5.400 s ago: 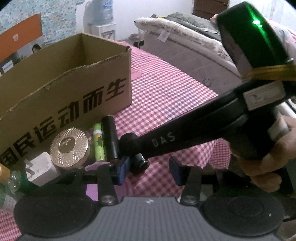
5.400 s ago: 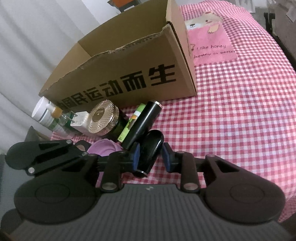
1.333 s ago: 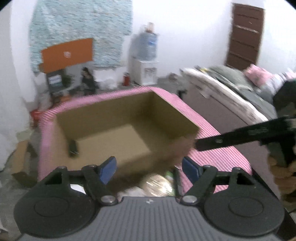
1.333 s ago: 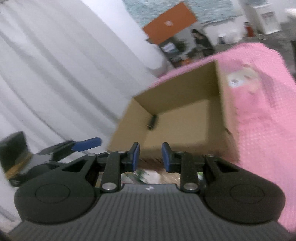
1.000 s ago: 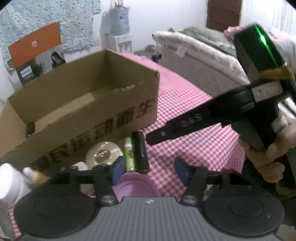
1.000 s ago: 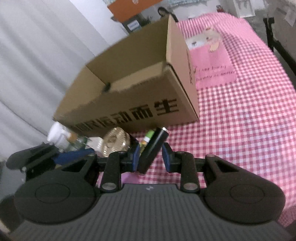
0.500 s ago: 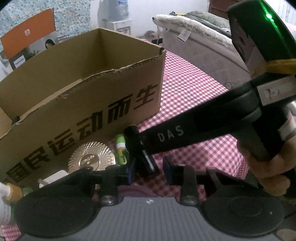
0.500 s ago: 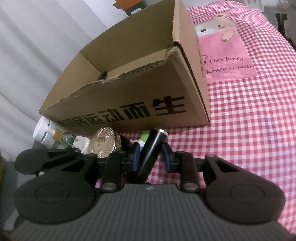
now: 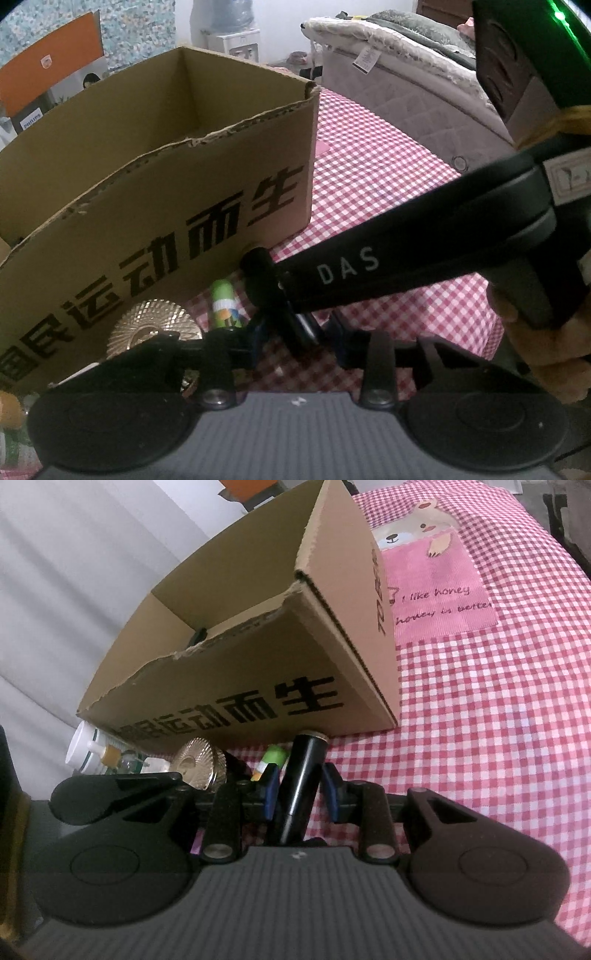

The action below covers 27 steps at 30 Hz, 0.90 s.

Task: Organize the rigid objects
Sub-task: 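Grasp the black tube with the silver end using the right gripper, then carry the black tube with the right gripper down into the box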

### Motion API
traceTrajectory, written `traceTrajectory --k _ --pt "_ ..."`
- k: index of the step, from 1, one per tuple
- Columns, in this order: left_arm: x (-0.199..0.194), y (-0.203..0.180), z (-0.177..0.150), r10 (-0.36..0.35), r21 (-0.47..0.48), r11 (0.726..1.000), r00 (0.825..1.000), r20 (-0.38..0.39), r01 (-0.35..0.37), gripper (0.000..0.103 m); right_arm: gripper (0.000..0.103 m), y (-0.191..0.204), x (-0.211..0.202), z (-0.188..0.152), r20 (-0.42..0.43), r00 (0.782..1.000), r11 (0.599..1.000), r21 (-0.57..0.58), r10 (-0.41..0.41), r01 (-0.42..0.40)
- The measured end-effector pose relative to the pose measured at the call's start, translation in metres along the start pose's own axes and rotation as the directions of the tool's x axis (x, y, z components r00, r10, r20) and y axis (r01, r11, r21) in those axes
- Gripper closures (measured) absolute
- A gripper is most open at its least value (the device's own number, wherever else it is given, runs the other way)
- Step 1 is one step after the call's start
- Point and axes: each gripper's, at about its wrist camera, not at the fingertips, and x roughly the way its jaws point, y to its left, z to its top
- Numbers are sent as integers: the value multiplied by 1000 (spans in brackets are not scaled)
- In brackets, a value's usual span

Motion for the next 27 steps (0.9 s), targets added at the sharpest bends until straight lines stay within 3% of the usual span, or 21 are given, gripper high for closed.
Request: traceTrajectory --k 14,27 --pt "0 -1 2 -4 -30 1000 1000 11 5 64 80 -16 -9 -6 22 998 997 53 53 -55" --pt "-34 -15 0 -8 -8 1000 994 112 9 64 80 -11 -46 -16 114 992 996 60 59 -66"
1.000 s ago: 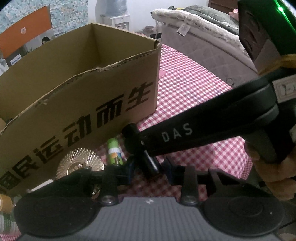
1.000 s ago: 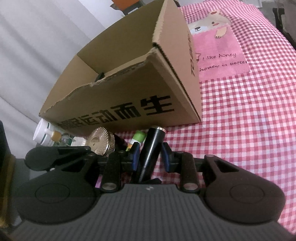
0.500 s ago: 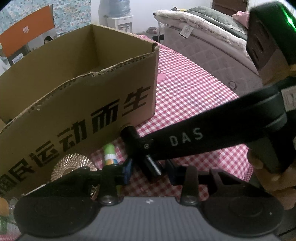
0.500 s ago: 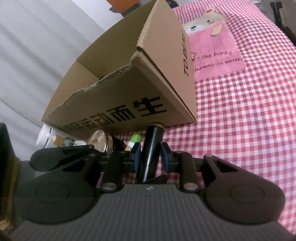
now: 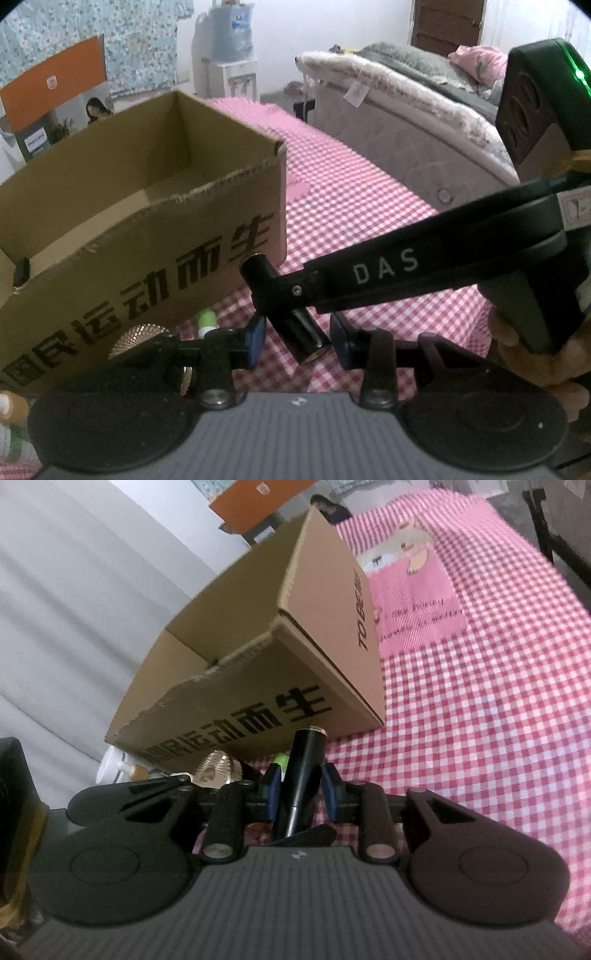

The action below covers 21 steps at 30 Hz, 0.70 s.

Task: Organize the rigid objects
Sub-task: 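Carry the black tube with the right gripper down into the box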

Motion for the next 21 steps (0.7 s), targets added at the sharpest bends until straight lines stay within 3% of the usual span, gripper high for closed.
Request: traceTrajectory --k 10,16,21 --pt "-60 1 3 17 -15 1000 989 147 -15 64 80 48 -42 0 97 995 995 -99 13 -3" --pt "-108 20 16 91 -44 996 967 237 -83 64 80 94 -56 18 151 985 978 -201 80 -49" --pt "-129 51 37 169 -91 984 951 258 -150 63 80 137 -44 51 150 977 951 -291 150 -101"
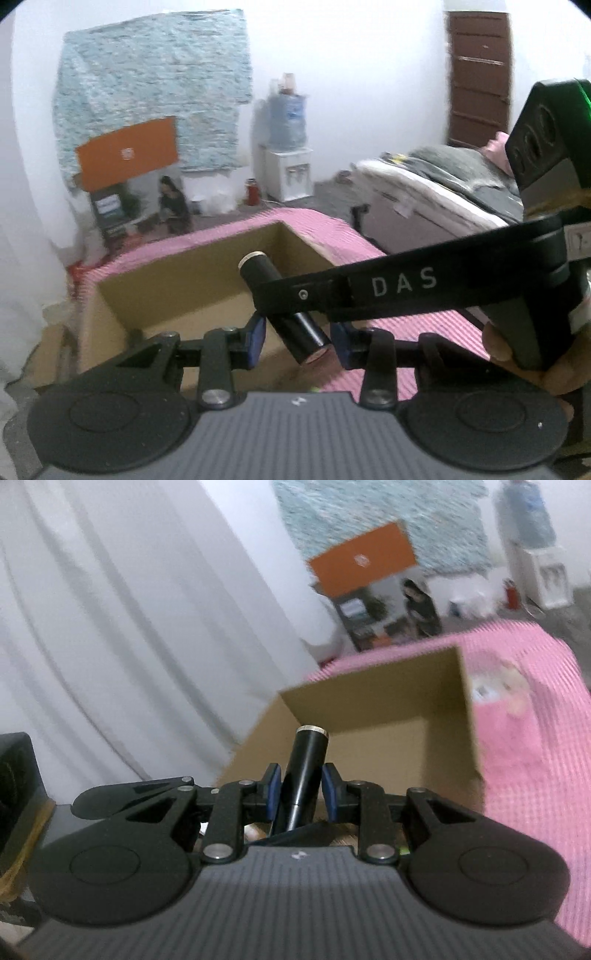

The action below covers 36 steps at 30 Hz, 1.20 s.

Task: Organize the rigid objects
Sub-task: 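Carry the black tube with the right gripper down into the box, then open the right gripper to drop the black tube in the box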

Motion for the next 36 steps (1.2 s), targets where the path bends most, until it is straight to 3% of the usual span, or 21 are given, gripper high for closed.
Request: traceTrajectory --k 4,7,11,18,23,29,36 --pt "11 37 15 45 -48 998 998 -51 -48 63 80 9 39 31 -50 998 999 -15 49 -50" --pt "38 68 20 45 -93 994 990 -135 -58 63 80 5 80 48 -132 989 997 25 69 -67" --pt "70 106 11 33 -140 988 968 -247 -69 63 80 -13 141 57 -265 959 989 131 100 -67" --pt "112 142 -7 43 -181 976 917 -396 -124 61 80 -34 231 50 -450 885 963 269 121 5" --pt "111 148 -7 53 -186 973 922 -385 -134 50 79 -35 259 47 -505 854 955 295 129 30" --pt "94 146 -1 53 -197 973 943 -327 -123 41 77 -37 253 46 -486 863 952 306 139 18" --pt "62 130 4 40 -198 976 970 -238 -89 33 69 -38 193 54 -370 924 971 237 102 -13"
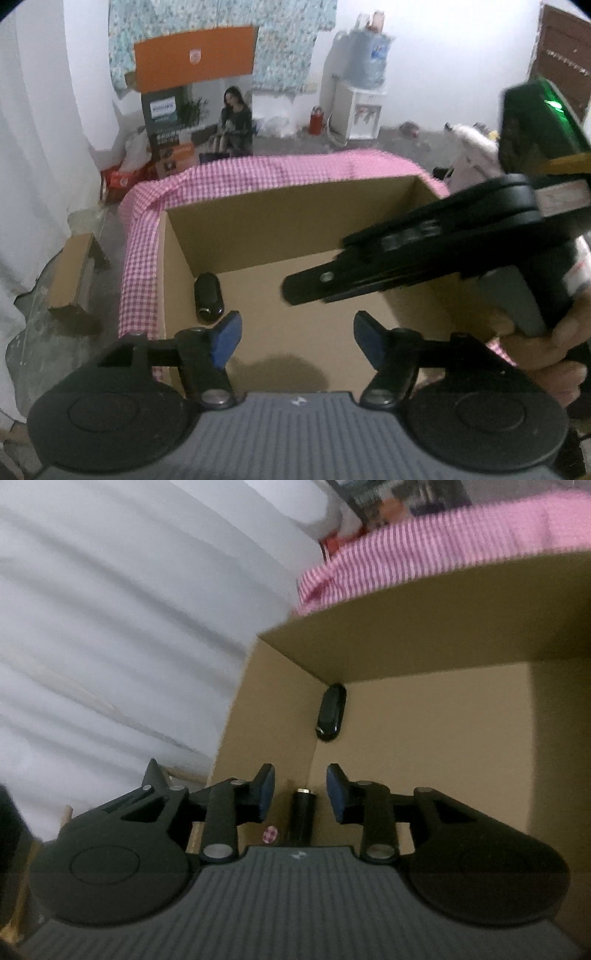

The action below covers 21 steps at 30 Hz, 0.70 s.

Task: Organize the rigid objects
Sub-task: 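Open the right gripper to drop the black tube in the box, then move the right gripper back to the table and grasp the green glue stick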

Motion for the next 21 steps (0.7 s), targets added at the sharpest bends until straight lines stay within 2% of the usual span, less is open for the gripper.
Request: traceTrajectory --k 3,5,7,11,12,17,20,21 --pt "-21 -7 -6 -22 9 1000 998 51 22 27 52 9 -34 -16 75 997 999 -46 1 2" --pt "-36 -11 -12 -42 15 999 995 89 41 24 46 16 -61 -32 136 991 996 -84 -3 15" --pt "-48 -14 -18 -62 17 998 991 119 60 21 29 20 -89 -52 199 980 993 -112 -10 33" --pt "-71 -26 -37 -117 35 993 978 172 112 13 10 27 -145 -95 327 943 979 -163 -60 119" --pt "-76 -31 -42 -129 40 992 975 182 124 13 2 27 -154 -107 355 931 974 -170 -83 152" --pt "-80 -49 -74 -201 62 979 966 164 193 12 1 27 -175 -165 428 871 922 -179 -240 342" --pt "-73 -57 -93 -213 69 976 968 135 205 12 1 26 -171 -198 457 817 865 -174 -352 470" --pt "-70 -60 -99 -216 70 976 969 124 208 12 1 25 -168 -210 468 790 837 -172 -395 520"
